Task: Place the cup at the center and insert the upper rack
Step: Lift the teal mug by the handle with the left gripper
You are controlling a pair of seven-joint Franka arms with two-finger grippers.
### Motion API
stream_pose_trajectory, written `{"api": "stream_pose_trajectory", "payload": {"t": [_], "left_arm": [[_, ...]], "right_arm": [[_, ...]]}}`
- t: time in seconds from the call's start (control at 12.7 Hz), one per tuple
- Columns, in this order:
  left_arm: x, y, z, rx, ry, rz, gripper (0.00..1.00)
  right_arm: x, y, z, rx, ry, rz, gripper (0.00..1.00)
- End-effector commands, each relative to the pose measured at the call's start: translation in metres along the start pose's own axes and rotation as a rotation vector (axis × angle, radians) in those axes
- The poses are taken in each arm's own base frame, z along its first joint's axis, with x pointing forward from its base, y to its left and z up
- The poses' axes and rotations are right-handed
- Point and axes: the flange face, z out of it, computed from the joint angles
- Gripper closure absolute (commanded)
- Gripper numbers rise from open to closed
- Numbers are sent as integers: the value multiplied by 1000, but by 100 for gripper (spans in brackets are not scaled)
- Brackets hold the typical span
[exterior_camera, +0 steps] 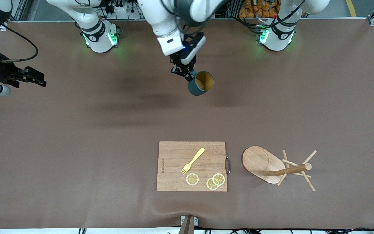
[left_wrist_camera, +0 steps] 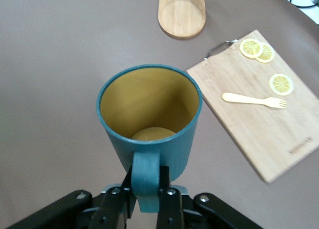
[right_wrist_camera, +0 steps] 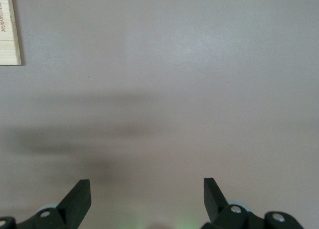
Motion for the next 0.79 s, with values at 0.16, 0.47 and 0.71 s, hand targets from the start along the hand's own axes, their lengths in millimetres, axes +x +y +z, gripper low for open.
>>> {"api": "stream_pose_trajectory", "payload": {"t": [0.16, 0.47, 0.71], "left_arm": [[119, 11, -39, -46, -203, -78, 100], [236, 11, -50, -77, -360, -20, 100], [315, 4, -41, -116, -472, 32, 100]], "right_arm": [[-5, 0, -2, 8, 5, -12, 0], [-5, -4, -4, 7, 9, -17, 0], [-6, -2, -3, 8, -1, -14, 0]]}}
